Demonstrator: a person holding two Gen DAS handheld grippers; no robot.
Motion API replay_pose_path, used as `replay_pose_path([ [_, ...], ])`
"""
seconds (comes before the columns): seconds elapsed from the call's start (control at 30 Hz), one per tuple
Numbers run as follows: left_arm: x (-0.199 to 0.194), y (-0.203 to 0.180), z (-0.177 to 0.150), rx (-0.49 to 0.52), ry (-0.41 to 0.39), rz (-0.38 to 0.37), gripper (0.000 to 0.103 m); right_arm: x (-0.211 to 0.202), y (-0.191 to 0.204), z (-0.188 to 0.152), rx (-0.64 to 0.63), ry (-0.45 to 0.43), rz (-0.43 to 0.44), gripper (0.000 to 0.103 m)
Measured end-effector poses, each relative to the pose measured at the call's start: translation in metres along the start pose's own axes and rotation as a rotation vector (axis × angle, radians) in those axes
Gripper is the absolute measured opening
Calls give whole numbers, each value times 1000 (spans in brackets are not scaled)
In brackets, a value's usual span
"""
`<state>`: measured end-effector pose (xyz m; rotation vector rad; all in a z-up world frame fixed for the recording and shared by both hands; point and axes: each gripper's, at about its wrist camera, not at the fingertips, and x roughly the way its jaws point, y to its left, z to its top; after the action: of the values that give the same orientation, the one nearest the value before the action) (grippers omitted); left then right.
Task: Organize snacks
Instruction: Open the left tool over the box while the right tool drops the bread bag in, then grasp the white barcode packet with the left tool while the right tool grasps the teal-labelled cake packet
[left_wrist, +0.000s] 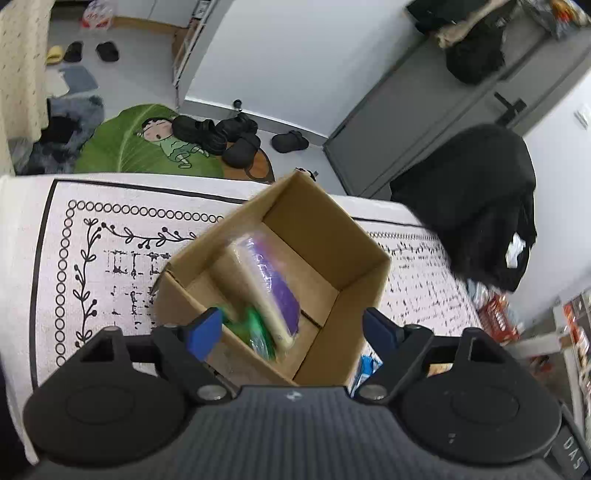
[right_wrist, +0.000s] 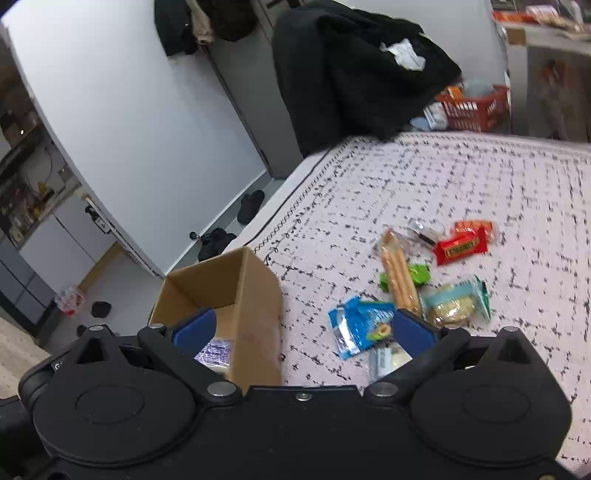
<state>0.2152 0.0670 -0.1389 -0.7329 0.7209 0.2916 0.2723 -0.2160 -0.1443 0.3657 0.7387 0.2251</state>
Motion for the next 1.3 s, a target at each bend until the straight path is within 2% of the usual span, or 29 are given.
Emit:
replay_pose_path([
  [0.07, -3, -8, -3, 50, -12, 11, 93, -1, -8, 1, -12, 8, -15, 103],
  [0.2, -6, -21, -10, 106, -19, -19, 103, -3, -23, 3, -67, 31, -57, 103],
  [0.43, -6, -41, -27, 167, 10, -89, 103, -9, -48, 3, -108, 61, -63, 103],
  [0.57, -7, -55, -39, 229, 14, -98, 103, -13, -65, 6, -117, 42, -61, 103],
  [0.7, -6, -69, -51, 285, 18, -114, 103, -11, -81, 12, -93, 61, -83, 103],
  [0.77, -6, -79, -57, 331, 23, -122, 103, -10, -89, 14, -77, 74, -67, 103],
  [1.0, 2, -102, -77, 373, 100, -144, 103, 6, -115, 19, 1, 116, -64, 103],
  [1.23, 19, -110, -95, 395, 117, -109, 103, 17, -139, 14, 75, 107, -35, 102],
  [1.3, 26, -111, -99, 397, 128, -91, 103, 20, -146, 11, 109, 116, -31, 97],
])
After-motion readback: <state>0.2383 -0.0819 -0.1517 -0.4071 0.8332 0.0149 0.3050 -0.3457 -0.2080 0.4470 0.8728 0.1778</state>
